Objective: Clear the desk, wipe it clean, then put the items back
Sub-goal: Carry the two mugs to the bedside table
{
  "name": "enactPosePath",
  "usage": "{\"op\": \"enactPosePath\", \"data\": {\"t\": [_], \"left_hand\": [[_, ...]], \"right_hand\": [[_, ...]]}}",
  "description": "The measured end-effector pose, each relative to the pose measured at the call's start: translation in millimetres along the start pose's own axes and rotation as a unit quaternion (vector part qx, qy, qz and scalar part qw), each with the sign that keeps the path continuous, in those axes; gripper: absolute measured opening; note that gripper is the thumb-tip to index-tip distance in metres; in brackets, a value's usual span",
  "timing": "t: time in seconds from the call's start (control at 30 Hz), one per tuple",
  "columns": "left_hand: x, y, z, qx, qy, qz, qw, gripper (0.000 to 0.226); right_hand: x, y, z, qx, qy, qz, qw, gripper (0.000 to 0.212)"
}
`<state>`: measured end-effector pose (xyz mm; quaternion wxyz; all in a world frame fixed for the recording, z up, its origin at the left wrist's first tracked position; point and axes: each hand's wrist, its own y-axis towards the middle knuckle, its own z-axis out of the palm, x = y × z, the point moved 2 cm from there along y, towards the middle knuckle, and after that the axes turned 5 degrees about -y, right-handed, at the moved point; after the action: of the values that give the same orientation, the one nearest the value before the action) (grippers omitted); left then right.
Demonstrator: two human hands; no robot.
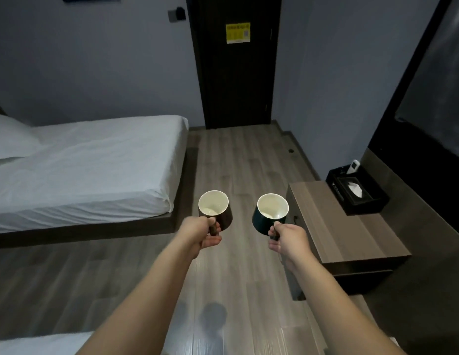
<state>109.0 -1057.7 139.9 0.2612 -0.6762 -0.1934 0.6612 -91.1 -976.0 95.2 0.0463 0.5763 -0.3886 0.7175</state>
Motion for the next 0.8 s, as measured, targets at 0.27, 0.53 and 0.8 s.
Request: {"op": "enactPosePath", "data": {"t": [0.27, 0.53, 0.8], "left_hand": [[-81.6, 126.1, 84.0, 0.072, 0.072, -0.011, 0.995, 0.02], [-135.3, 225.3, 233.2, 0.225, 0.229, 0.003, 0.947, 0.021], [-123.2, 247.6, 404.9, 0.373, 0.354, 0.008, 0.857, 0.03]], "right_hand": [[55.7, 131.0, 7.1, -0.081, 0.048, 0.009, 0.996, 0.03], [92.7, 200.9, -50.8, -0.265, 0.15, 0.036, 0.952, 0.025], [92.8, 228.3, -157.4, -0.403, 0.235, 0.073, 0.882, 0.016]]}}
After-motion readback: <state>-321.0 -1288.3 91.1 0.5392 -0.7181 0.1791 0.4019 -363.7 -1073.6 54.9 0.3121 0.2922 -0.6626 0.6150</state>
